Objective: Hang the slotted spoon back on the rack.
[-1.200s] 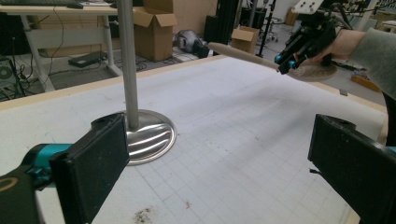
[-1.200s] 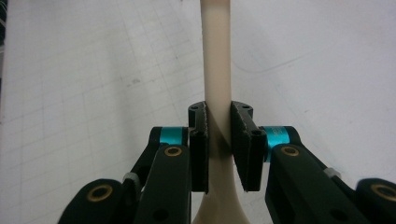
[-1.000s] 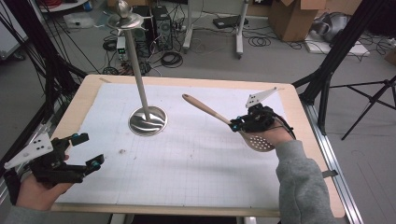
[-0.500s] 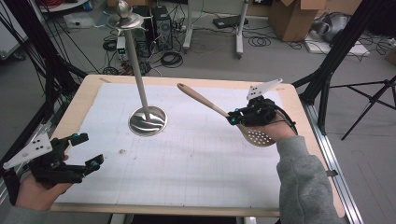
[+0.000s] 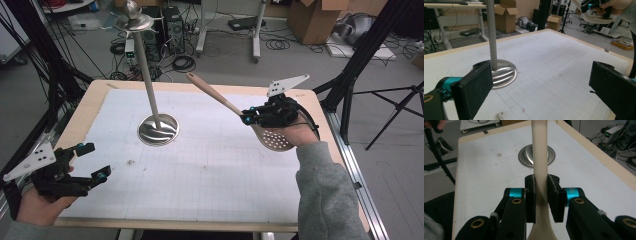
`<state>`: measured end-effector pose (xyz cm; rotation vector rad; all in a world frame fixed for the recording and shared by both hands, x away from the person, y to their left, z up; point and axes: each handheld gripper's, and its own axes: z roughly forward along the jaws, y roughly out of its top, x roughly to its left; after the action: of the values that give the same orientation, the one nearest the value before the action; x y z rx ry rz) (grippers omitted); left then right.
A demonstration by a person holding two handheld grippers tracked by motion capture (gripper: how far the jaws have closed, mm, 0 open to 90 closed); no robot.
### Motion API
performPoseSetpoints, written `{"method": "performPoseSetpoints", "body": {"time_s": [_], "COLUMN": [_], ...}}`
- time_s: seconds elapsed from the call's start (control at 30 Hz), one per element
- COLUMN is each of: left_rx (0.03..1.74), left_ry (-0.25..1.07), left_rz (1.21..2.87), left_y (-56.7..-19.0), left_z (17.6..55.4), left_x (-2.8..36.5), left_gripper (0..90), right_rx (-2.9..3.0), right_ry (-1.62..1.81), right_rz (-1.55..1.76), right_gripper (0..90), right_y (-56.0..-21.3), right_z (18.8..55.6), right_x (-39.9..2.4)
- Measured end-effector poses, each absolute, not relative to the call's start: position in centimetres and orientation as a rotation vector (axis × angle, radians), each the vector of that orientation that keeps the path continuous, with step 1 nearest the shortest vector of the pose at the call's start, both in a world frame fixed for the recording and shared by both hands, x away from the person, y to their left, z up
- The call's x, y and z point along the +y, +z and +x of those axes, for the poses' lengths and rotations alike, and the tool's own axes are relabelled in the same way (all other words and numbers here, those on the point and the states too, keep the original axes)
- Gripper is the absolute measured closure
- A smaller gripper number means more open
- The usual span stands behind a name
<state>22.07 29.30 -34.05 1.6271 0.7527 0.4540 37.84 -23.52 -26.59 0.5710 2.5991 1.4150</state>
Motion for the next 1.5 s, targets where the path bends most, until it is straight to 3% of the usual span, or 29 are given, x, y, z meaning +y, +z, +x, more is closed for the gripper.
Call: {"method": "performPoseSetpoints", "body": {"time_s": [1.5], "left_rx": [0.769], "left_ry": [0.474], "left_rz": [1.612], "left_y": [-33.8], "left_z": [21.1], "left_x": [30.4], "left_gripper": [5.6], "right_rx": [2.455], "right_ry": [1.463], "right_rz": [0.547], "right_gripper": [78.0], "right_y": [-20.0], "right_z": [37.2], "right_x": [-19.2]}}
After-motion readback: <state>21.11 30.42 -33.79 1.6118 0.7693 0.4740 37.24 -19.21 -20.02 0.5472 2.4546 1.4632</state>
